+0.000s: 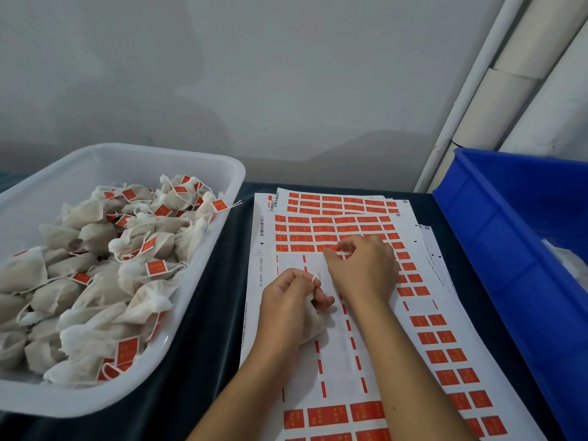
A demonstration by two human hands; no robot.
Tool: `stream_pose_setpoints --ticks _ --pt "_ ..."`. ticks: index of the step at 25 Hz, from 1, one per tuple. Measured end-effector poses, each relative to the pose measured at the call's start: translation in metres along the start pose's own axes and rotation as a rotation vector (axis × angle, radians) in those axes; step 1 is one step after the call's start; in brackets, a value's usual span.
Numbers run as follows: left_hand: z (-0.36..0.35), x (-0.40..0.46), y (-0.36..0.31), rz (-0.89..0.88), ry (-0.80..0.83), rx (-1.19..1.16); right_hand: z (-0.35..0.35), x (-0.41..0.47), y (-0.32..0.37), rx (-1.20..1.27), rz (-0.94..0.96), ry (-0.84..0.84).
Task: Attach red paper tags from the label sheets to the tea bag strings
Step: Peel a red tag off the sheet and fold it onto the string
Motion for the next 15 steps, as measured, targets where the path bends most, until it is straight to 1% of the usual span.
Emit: stream_pose_setpoints --ticks 3,5,9,13,15 --pt "0.009 -0.015 -0.010 -0.108 0.025 0.038 -0.006 -0.005 0.003 -0.129 0.027 -0.069" --pt "0.011 -0.025 -0.017 -0.163 0.050 0.060 -0.010 -0.011 0.005 -0.213 0.072 -0.085" --pt "0.009 -0.032 -0.022 -0.186 0.019 0.135 -0.008 -0.008 0.007 -0.202 0.084 -0.046" --pt "0.009 -0.035 -0.024 -0.183 0.036 0.111 -0.008 -0.010 0.015 -0.191 0.123 -0.024" --pt "0.009 -0.034 -0.023 -0.180 0.034 0.115 -0.007 -0.011 0.017 -0.147 0.154 -0.002"
Point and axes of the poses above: each hand's wrist, its own x-axis towards the middle knuckle, its own z-axis out of the back of the hand, y = z × x, the point moved 2 cm from there along x, towards the middle knuckle, and after that the axes turned 13 degrees about x, right-handed, at the moved point
